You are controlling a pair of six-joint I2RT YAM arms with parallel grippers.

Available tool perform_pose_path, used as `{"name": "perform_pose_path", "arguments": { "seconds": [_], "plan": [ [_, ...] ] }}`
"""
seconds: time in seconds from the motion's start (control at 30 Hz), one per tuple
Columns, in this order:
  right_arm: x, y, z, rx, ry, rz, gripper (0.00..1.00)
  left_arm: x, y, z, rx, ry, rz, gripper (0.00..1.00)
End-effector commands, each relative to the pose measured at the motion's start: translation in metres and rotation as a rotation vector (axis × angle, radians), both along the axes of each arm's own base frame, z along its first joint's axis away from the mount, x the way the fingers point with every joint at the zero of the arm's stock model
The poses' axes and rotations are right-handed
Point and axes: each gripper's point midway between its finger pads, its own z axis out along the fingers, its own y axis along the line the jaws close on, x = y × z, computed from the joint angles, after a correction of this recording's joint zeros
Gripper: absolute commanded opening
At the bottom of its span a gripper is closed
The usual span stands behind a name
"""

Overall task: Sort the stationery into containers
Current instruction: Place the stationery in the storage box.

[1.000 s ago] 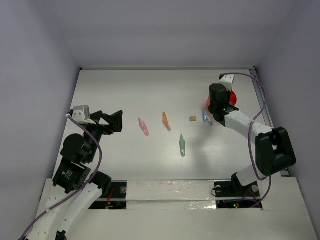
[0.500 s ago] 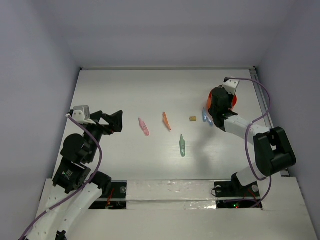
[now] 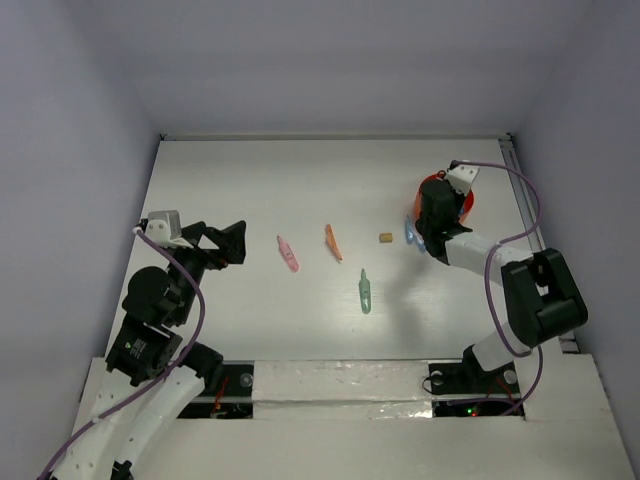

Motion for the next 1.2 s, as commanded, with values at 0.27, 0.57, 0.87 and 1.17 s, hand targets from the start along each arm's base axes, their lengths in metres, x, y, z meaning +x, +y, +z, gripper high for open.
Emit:
{"name": "perform_pose_path", "arguments": {
  "seconds": [0.27,0.57,0.87,1.17],
  "plan": [
    [0.002,0.000,-0.001,0.044,-0.040,-0.027,0.21,0.001,-0.001,0.010,-0.006,-0.039,-0.006,0.99],
    [0.001,0.008,-0.005,0.052,0.003,0.012,0.33,0.000,-0.001,0.011,-0.008,-0.043,-0.007,0.99],
    [0.000,0.025,0.019,0.103,0.009,0.133,0.60,-0.001,-0.001,0.011,-0.009,-0.044,-0.009,0.99],
    [-0.023,0.141,0.005,0.178,0.319,0.651,0.55,-0.001,0.000,0.011,-0.009,-0.044,-0.007,0.99]
  ]
}}
